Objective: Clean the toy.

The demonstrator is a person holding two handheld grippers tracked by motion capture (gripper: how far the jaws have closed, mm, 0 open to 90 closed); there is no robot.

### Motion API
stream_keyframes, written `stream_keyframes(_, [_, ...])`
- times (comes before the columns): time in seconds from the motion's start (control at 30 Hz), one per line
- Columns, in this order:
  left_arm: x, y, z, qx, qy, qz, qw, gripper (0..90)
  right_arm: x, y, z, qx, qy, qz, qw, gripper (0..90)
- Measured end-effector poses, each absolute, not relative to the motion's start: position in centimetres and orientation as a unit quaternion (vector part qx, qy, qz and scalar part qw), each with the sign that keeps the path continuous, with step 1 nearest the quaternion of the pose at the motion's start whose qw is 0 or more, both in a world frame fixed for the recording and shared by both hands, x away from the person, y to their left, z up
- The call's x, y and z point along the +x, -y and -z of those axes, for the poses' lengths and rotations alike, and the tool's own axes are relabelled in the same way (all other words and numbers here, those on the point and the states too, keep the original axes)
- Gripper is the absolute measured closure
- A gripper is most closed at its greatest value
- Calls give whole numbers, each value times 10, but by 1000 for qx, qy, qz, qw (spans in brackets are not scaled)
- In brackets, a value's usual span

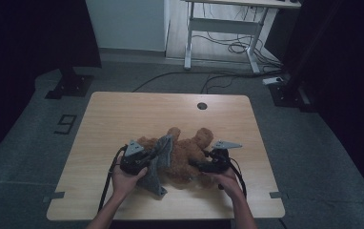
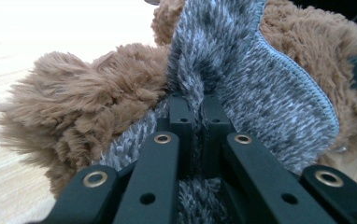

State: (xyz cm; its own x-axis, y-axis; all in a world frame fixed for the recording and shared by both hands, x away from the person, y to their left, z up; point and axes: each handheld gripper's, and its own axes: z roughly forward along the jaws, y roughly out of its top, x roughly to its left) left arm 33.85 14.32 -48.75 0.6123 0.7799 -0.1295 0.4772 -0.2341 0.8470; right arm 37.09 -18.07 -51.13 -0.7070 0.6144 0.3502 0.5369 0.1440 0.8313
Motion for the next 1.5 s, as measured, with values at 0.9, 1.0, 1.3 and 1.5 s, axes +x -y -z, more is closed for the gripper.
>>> stream_keyframes(0.9, [386, -12, 463, 811, -367, -112, 442, 846, 346, 178, 524, 352, -771, -519, 113, 596])
stream_keyframes(1.0, [381, -30, 456, 809, -372, -139, 433, 847, 346, 178, 523, 351, -770, -520, 115, 596])
stream_keyframes(1.3, [370, -121, 455, 776, -422, -190, 428, 848, 349, 180, 525, 361, -761, -528, 106, 596])
stream_keyframes(1.5, [371, -175, 468, 742, -473, -177, 440, 848, 349, 180, 525, 361, -759, -531, 104, 596])
